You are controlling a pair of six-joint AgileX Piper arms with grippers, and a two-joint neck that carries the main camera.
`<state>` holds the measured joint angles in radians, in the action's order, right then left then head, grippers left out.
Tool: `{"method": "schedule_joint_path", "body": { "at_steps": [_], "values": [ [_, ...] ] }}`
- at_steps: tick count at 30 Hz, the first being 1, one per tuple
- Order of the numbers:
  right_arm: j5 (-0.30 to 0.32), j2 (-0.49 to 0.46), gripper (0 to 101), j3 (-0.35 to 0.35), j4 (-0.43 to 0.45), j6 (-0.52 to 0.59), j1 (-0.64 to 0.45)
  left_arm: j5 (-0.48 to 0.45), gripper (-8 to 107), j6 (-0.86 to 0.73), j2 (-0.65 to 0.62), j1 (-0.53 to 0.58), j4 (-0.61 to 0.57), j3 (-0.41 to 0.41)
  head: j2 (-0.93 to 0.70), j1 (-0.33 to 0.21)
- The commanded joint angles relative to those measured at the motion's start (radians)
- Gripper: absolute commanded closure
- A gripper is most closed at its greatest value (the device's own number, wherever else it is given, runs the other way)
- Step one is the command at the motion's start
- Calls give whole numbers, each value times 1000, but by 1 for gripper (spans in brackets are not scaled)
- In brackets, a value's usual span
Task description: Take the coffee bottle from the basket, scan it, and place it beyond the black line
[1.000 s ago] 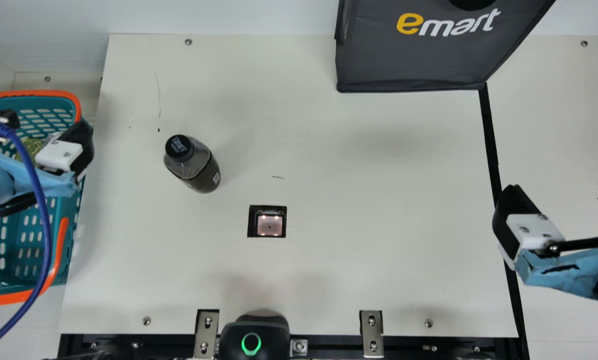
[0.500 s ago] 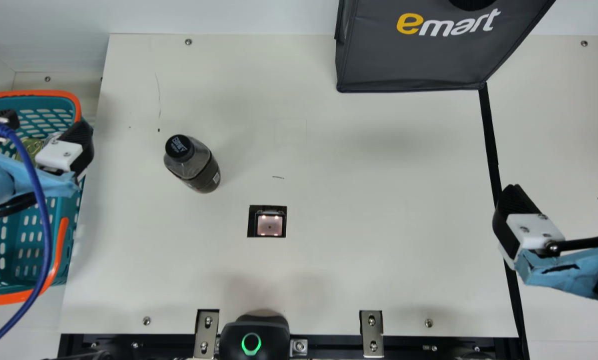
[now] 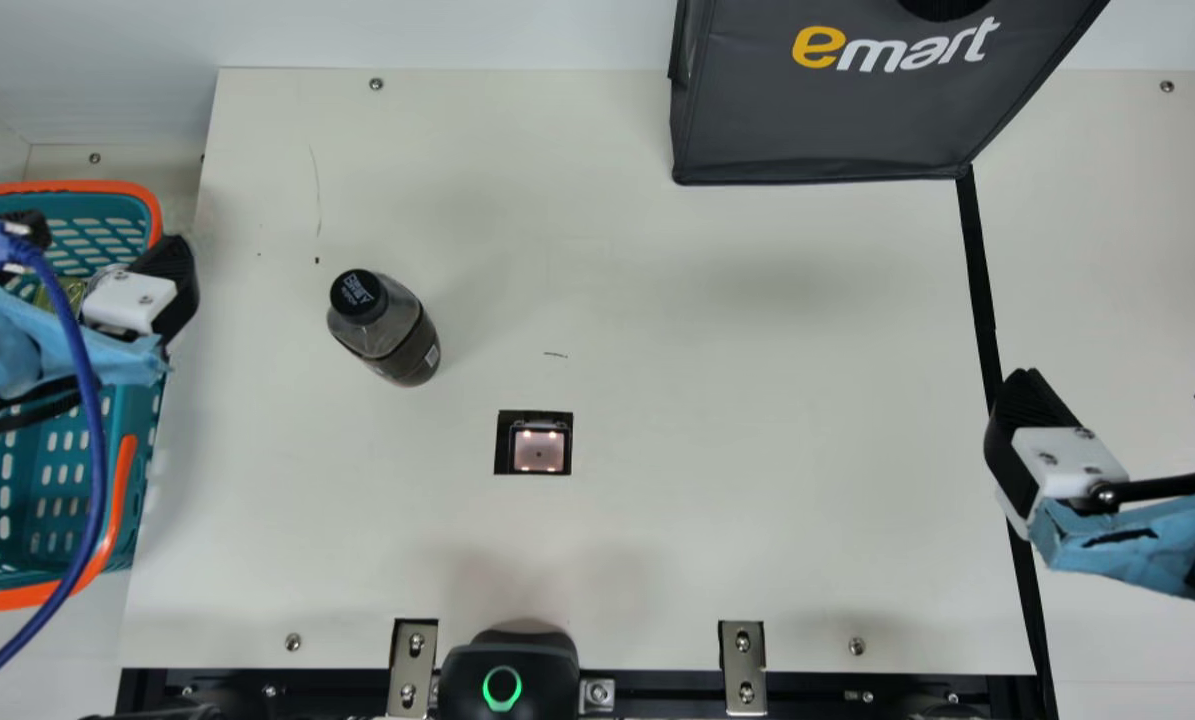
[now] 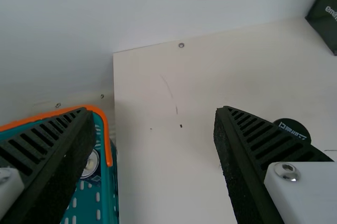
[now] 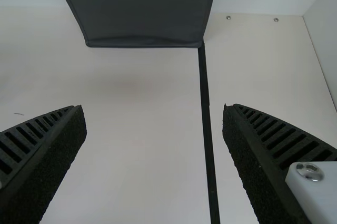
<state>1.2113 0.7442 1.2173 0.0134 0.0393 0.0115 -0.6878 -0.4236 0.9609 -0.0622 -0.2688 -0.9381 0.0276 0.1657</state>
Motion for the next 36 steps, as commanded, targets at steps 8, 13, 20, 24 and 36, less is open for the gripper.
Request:
{"method": "schedule_joint_path", "body": {
  "at_steps": [8, 13, 20, 24, 36],
  "values": [
    [0, 0, 10, 0, 0, 0, 0, 27, 9, 15, 30, 45, 21, 12, 0, -27],
    [0, 0, 10, 0, 0, 0, 0, 57, 9, 54, 39, 91, 54, 36, 0, -27],
    [1, 0, 10, 0, 0, 0, 0, 119, 9, 143, 57, 169, 125, 73, 0, -27],
    [1, 0, 10, 0, 0, 0, 0, 149, 9, 202, 66, 215, 170, 90, 0, -27],
    [1, 0, 10, 0, 0, 0, 0, 211, 9, 383, 101, 341, 295, 129, 0, -27]
  ]
}}
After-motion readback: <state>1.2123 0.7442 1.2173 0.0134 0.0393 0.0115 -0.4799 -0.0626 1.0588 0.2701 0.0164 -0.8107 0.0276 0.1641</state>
